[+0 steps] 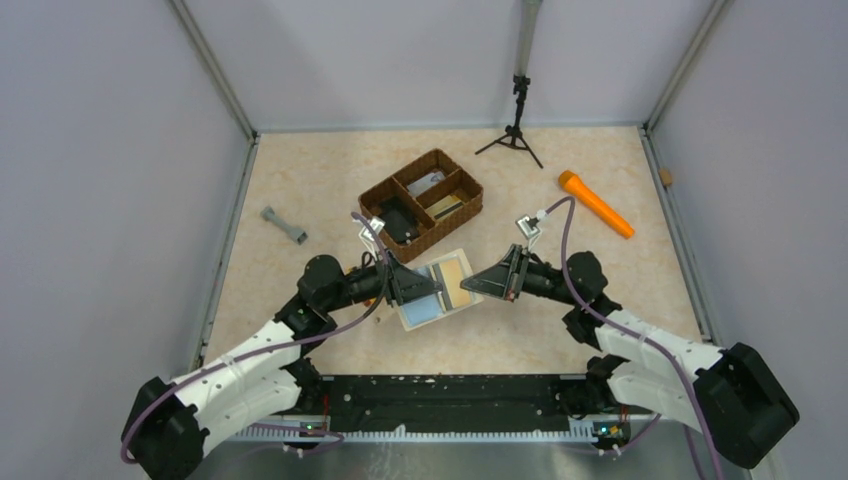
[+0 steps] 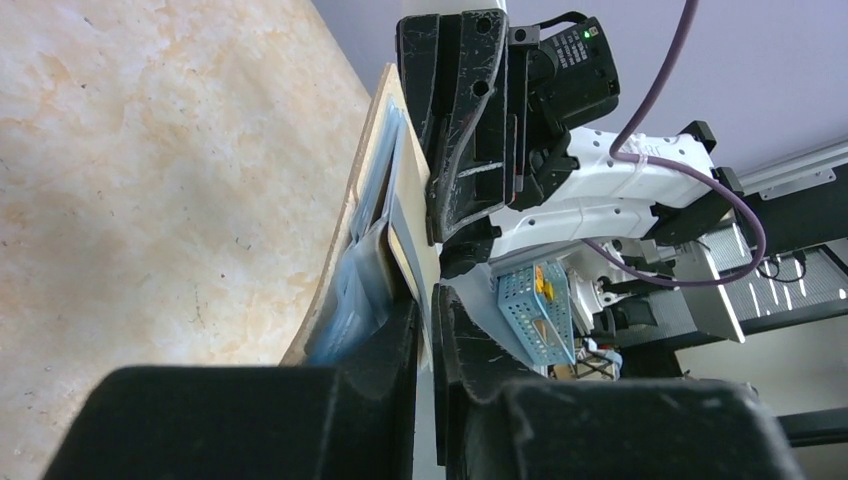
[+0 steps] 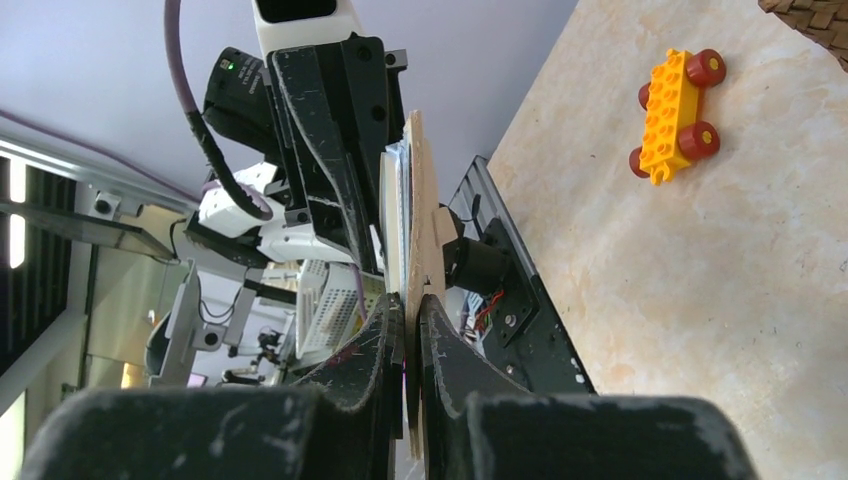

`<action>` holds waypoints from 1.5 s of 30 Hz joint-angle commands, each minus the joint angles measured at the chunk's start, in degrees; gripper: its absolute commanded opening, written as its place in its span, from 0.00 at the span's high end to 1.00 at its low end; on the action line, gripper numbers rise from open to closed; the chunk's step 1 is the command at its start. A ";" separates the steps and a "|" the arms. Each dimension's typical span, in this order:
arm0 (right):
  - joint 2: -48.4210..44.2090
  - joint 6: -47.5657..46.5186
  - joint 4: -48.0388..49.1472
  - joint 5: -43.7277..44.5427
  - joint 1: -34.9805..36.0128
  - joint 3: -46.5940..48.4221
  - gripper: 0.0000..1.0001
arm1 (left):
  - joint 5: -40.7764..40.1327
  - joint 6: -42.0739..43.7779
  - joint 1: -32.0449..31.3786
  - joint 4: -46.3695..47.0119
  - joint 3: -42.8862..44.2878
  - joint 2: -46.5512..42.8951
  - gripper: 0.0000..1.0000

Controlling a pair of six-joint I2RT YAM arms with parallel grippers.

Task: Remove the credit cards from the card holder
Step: Remove the credit card from the card holder.

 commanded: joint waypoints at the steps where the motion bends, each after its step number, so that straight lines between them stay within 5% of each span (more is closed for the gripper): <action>1: 0.98 1.43 5.35 -2.24 0.84 -0.58 1.00 | 1.95 -1.31 -0.42 9.05 1.54 1.62 0.86; 5: 1.44 2.41 7.11 -2.47 0.88 -0.79 1.00 | 2.65 -1.88 -0.46 10.79 1.41 2.26 0.84; 10: 0.22 4.38 8.19 0.38 0.89 -2.35 1.00 | 1.90 -0.93 -0.42 9.40 0.78 0.64 0.99; 16: -0.86 7.34 13.42 2.88 0.88 -4.80 0.99 | 0.88 -0.08 0.17 5.92 -1.54 -3.12 1.00; 20: -0.47 7.92 14.17 1.66 0.92 -4.26 0.75 | 2.13 -0.57 0.27 6.29 -2.25 -3.42 1.00; 22: -0.05 8.19 14.91 1.04 0.90 -4.03 0.72 | 2.71 -0.90 0.28 6.82 -2.35 -2.92 1.00; 24: 0.45 8.63 15.62 0.43 0.92 -3.82 0.76 | 3.22 -1.27 0.24 7.77 -2.37 -2.41 1.00; 28: 0.33 7.88 12.75 0.14 0.92 -2.82 1.00 | 3.57 -0.95 0.36 7.61 -2.35 -2.49 1.00; 45: -4.26 4.52 3.26 2.23 -1.39 -2.36 1.00 | 4.10 2.30 5.15 -4.99 -3.99 -11.46 1.00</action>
